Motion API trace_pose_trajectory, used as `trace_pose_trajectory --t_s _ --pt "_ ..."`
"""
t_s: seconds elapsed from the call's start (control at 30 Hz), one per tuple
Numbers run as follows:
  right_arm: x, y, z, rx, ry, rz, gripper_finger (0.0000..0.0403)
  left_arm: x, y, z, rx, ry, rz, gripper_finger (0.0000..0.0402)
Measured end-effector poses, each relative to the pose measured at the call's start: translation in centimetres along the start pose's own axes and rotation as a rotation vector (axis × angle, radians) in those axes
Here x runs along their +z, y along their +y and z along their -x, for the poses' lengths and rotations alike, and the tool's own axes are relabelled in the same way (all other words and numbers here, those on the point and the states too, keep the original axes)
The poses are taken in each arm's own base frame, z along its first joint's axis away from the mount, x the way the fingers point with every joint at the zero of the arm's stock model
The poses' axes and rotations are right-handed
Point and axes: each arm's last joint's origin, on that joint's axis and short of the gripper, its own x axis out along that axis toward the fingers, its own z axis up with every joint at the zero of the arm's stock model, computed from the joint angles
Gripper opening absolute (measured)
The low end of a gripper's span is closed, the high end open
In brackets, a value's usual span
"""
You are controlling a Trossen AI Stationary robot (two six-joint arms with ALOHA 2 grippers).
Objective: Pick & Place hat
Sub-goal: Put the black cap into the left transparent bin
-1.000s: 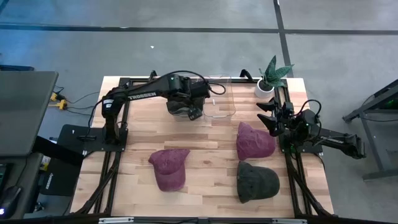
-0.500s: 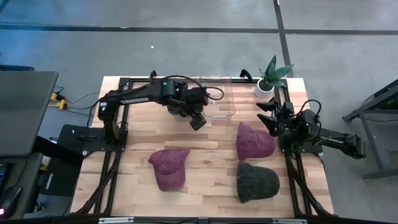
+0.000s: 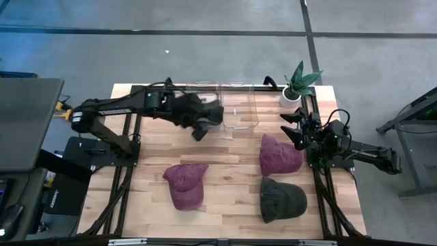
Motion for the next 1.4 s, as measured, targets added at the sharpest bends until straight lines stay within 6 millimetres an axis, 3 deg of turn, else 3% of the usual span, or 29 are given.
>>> trace_pose_trajectory --t_s 0.1,0.2,0.27,0.33,0.5,0.7,0.87,0.93,1.23,1.4 --pt "-0.1 0.0 0.0 0.000 0.008 -0.001 0.0307 -2.5 2.1 0.6 -0.007 0.022 0.039 0.0323" --pt "-0.1 0.0 0.0 -0.002 0.015 -0.001 0.0307 -3.0 2.7 0.8 -0.106 -0.100 0.068 0.0323" --pt "-0.2 -0.1 0.0 -0.007 0.025 -0.002 0.0307 -5.0 4.1 0.8 -0.075 -0.049 0.068 0.0323" --pt "-0.3 -0.1 0.0 -0.013 0.029 -0.002 0.0307 -4.9 4.0 1.0 -0.166 -0.160 0.077 0.0323" --pt "-0.5 -0.2 0.0 -0.024 0.048 -0.004 0.0307 -7.7 5.9 1.5 -0.253 -0.257 0.073 0.0323" --pt "-0.7 -0.3 -0.1 -0.043 0.068 -0.005 0.0307 -11.5 8.3 0.3 -0.327 -0.312 0.065 0.0323" --pt "-0.8 -0.4 -0.1 -0.045 0.073 -0.006 0.0307 -12.9 8.8 -0.3 -0.491 -0.399 0.046 0.0323" --pt "-0.8 -0.4 -0.1 -0.046 0.073 -0.006 0.0307 -12.4 8.4 0.0 -0.587 -0.485 0.021 0.0323" --pt "-0.9 -0.4 -0.1 -0.053 0.092 -0.007 0.0307 -13.9 9.0 -2.0 -0.640 -0.515 -0.106 0.0323" --pt "-1.0 -0.5 -0.1 -0.054 0.097 -0.008 0.0307 -13.9 8.9 -1.8 -0.673 -0.555 -0.110 0.0323"
